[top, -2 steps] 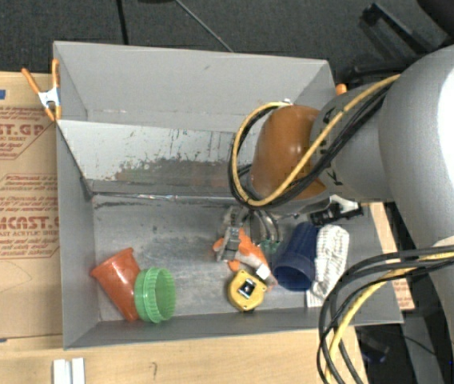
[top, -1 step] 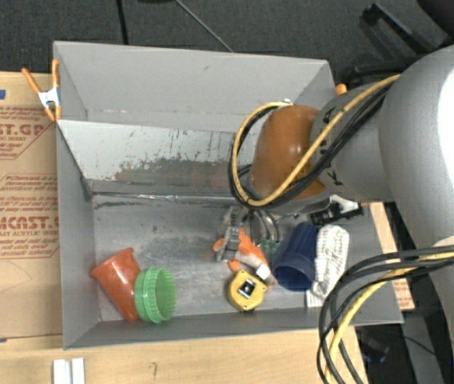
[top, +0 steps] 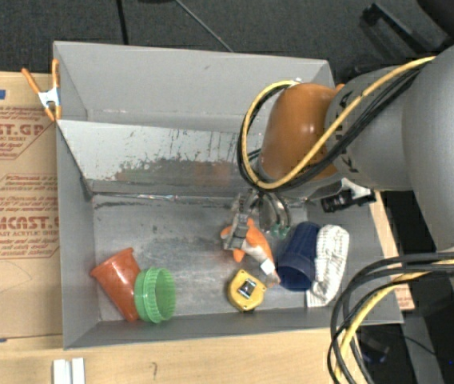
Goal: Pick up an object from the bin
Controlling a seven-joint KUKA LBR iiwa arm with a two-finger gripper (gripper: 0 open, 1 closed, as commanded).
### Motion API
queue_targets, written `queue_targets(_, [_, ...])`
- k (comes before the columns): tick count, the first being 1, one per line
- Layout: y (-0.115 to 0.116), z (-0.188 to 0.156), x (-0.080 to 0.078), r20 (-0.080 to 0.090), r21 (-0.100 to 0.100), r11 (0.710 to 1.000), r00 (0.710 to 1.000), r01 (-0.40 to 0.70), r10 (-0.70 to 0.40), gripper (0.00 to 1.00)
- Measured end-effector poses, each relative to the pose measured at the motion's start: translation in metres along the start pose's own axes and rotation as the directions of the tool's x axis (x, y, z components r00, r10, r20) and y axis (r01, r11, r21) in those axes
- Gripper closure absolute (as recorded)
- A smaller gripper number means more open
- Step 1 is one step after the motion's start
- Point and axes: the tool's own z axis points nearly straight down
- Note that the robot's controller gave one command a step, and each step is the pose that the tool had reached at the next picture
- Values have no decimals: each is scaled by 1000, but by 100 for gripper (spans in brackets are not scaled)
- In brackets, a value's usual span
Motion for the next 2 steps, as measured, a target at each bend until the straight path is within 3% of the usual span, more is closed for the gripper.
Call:
queue_targets(1, [8,-55,9,6,-1,1000,1000,-12,12,100])
queue_targets(2, [9,-81,9,14,-4,1000,1000,-11,11,100])
